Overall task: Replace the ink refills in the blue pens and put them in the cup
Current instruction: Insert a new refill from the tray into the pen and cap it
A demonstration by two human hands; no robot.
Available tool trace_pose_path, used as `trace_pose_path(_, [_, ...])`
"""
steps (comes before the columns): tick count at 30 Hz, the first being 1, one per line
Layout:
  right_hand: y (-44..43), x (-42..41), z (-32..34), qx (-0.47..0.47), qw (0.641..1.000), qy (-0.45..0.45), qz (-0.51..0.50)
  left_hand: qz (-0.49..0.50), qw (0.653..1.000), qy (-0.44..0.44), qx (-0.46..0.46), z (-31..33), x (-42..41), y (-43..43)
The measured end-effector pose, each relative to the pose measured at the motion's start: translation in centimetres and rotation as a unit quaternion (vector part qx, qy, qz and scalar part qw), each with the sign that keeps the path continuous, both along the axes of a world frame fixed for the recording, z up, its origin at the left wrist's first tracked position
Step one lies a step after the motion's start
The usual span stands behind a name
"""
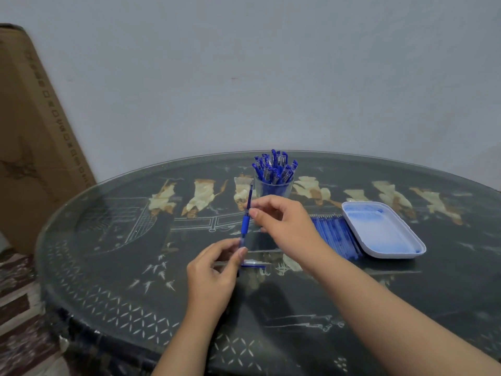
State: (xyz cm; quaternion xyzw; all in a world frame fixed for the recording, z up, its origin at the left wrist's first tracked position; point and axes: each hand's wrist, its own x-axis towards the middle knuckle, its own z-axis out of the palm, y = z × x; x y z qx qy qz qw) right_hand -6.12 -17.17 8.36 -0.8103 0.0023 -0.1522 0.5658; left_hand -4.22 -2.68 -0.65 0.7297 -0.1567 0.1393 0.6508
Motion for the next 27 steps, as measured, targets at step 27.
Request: trace_pose_path(27, [1.2,0.9,-7.4,-0.375,0.924,0.06,0.052,0.065,0.995,0.053,-0.057,0.0,0.7,0.7])
